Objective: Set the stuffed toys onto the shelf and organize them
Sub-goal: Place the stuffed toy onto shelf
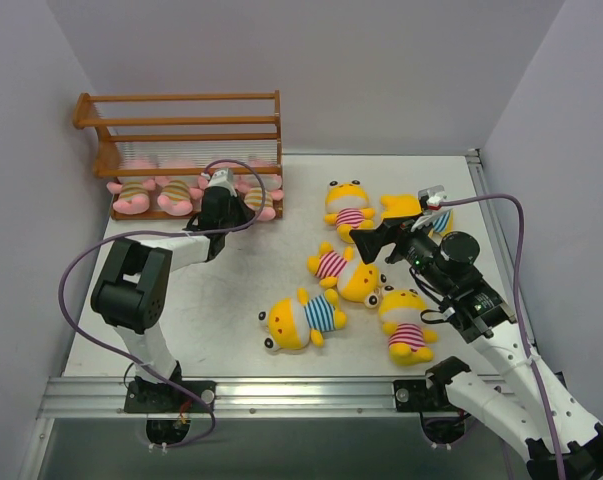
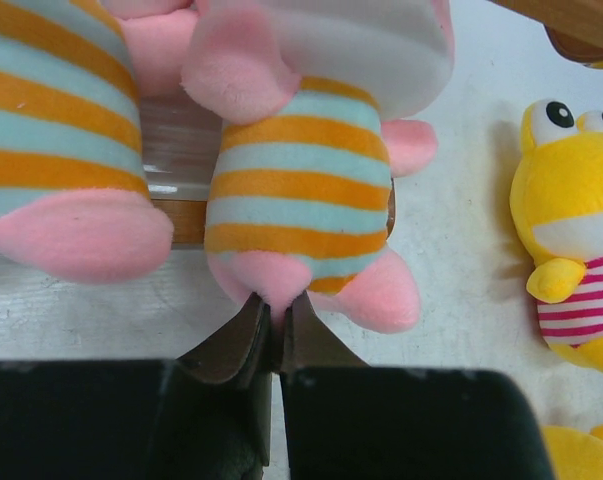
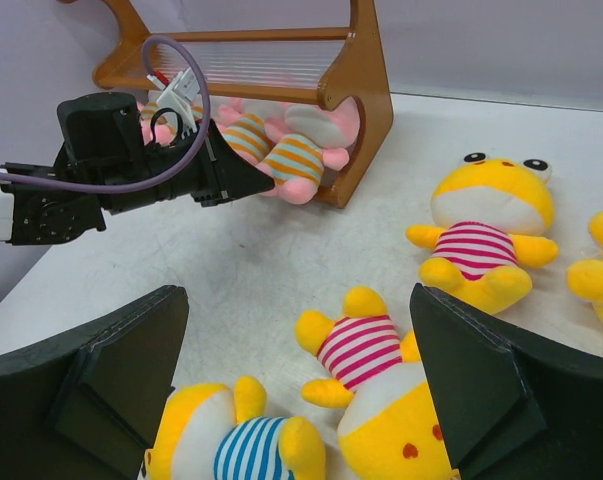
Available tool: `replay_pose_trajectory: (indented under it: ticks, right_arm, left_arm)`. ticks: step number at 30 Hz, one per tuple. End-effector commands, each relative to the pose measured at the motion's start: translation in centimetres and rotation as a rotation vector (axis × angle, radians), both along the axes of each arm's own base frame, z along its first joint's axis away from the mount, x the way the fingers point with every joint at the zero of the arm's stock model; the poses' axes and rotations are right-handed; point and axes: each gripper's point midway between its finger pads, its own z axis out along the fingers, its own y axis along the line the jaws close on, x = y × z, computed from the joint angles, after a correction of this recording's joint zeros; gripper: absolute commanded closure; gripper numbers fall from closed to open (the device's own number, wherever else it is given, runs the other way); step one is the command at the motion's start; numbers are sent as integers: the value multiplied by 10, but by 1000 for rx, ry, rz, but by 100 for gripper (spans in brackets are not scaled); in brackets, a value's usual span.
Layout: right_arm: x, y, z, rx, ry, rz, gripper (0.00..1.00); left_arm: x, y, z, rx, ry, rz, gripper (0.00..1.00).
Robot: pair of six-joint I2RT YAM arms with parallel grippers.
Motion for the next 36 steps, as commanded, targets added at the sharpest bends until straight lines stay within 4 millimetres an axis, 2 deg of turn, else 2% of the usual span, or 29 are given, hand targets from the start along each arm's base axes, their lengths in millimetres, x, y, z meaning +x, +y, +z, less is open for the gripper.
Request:
replay_pose_trajectory:
  ticks: [1, 8, 16, 26, 32, 36]
  right_arm:
    - [0, 0, 14, 12, -47, 8, 0]
    - [-3, -2, 19, 13, -55, 5, 0]
    - [-3, -2, 18, 12, -53, 5, 1]
    - [-3, -4, 17, 1, -49, -2, 1]
    - [-3, -4, 17, 1, -49, -2, 0]
    - [-5, -4, 21, 6, -55, 0, 0]
  left_arm:
    - [17, 10, 41, -29, -108, 81, 93]
    - [19, 12, 48, -35, -123, 93, 93]
    - [27, 2, 43, -60, -112, 75, 92]
    - [24, -3, 29, -60, -76, 54, 87]
    - [21, -4, 29, -58, -63, 42, 75]
    - [17, -2, 41, -69, -82, 47, 65]
